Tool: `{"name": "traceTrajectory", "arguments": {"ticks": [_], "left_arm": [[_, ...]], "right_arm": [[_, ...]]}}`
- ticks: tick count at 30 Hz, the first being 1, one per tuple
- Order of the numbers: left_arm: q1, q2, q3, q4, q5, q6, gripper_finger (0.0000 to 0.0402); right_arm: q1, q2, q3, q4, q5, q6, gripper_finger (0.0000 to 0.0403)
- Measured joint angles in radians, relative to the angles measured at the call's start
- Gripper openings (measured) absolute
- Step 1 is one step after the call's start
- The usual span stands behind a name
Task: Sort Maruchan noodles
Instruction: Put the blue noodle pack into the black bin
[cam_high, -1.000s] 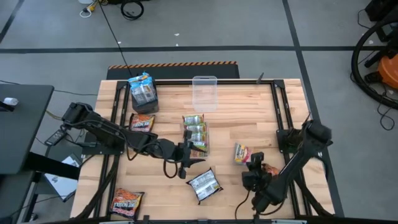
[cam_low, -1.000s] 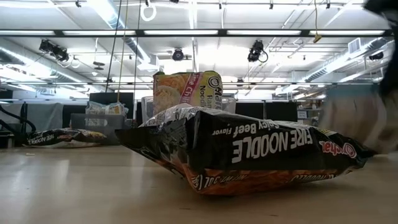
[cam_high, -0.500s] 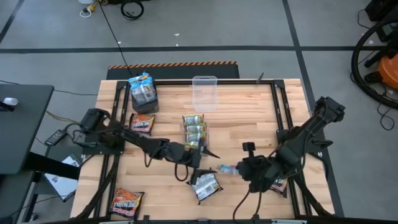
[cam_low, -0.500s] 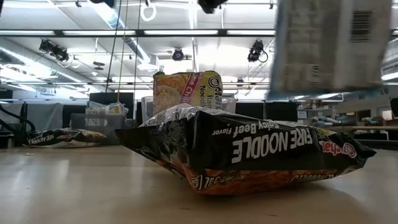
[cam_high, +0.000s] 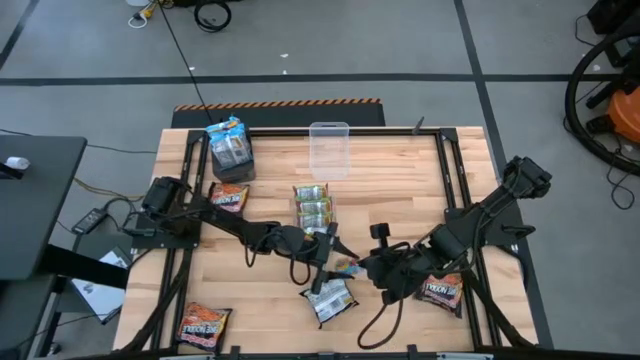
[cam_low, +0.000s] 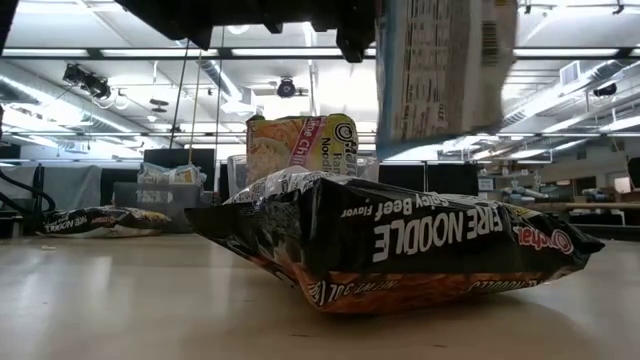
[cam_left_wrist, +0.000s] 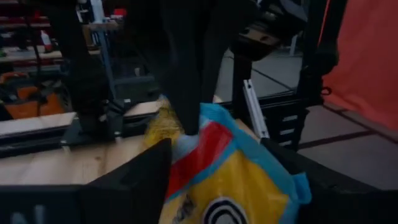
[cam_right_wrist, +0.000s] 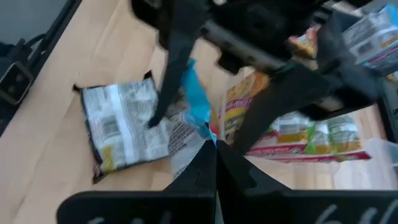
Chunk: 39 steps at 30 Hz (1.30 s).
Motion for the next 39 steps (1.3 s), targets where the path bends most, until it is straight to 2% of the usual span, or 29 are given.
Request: {"name": "traceTrajectory", "arguments": {"ticks": [2, 6, 11, 14, 18, 23, 31, 33, 37, 39], "left_arm": [[0.0, 0.0, 0.0, 0.007, -0.001, -0.015, 0.0214], [0.006, -0.002, 0.0, 0.003, -0.003, -0.031, 0.0132], [0.012, -0.011, 0.0, -0.031, -0.002, -0.026, 0.0032], [0.013, -0.04, -0.002, -0.078, -0.005, -0.019, 0.003], [0.014, -0.137, -0.002, -0.194, -0.025, 0.002, 0.0031], [0.018, -0.335, -0.001, -0.355, -0.025, 0.012, 0.0028], [0.044, -0.726, 0.0, -0.833, -0.032, 0.044, 0.0025], [0.057, -0.825, 0.0, -1.003, -0.049, 0.055, 0.0022], [0.086, -0.983, 0.0, -1.363, -0.194, 0.033, 0.0018], [0.096, -1.045, -0.015, -1.468, -0.282, 0.018, 0.0018]], "right_arm": [[-0.002, -0.005, 0.0, 0.013, 0.008, -0.017, 0.0003], [-0.003, -0.007, 0.0, 0.005, 0.011, -0.022, 0.0009], [-0.003, -0.009, 0.0, 0.005, 0.01, 0.01, 0.004], [0.013, -0.03, 0.0, 0.041, 0.043, -0.009, 0.007], [0.041, -0.095, 0.002, 0.094, 0.145, -0.073, 0.0107], [0.06, -0.184, 0.002, 0.091, 0.185, -0.099, 0.0117], [0.085, -0.219, 0.002, 0.034, 0.176, -0.043, 0.0117], [0.086, -0.206, 0.002, 0.014, 0.175, -0.019, 0.0117], [0.086, -0.178, -0.016, -0.011, 0.174, 0.042, 0.0117], [0.087, -0.168, -0.039, -0.008, 0.174, 0.069, 0.0117]]}}
